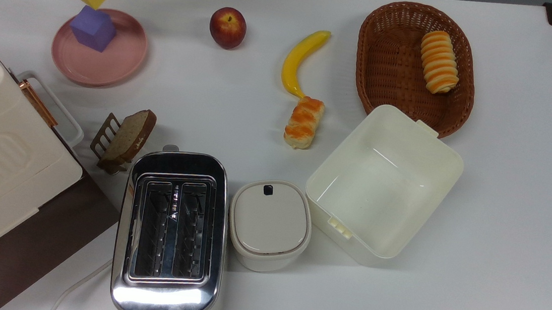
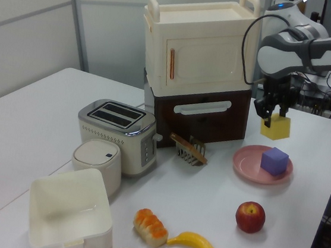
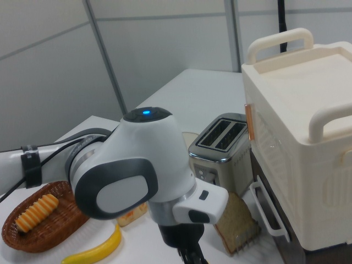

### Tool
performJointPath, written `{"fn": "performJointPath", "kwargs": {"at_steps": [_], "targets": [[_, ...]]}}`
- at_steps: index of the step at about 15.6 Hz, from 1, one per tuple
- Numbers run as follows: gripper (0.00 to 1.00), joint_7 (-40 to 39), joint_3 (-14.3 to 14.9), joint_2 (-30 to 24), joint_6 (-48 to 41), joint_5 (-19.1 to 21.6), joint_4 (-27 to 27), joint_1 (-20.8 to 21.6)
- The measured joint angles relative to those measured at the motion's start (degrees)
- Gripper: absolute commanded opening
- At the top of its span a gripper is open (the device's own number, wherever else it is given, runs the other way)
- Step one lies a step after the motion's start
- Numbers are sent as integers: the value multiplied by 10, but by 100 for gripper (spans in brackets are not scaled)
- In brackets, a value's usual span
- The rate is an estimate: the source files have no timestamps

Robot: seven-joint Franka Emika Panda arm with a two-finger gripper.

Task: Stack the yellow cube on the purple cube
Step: 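Lift the yellow cube and carry it above the purple cube, then lower the yellow cube onto the top of the purple cube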

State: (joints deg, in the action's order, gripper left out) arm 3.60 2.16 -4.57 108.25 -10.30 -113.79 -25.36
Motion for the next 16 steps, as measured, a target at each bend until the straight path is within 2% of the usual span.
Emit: {"fn": "performJointPath", "kwargs": {"at_steps": [6, 16], "targets": [[11, -37, 0, -8, 41, 0, -22, -31], [11, -40, 0, 25, 61, 0, -27, -34]]}}
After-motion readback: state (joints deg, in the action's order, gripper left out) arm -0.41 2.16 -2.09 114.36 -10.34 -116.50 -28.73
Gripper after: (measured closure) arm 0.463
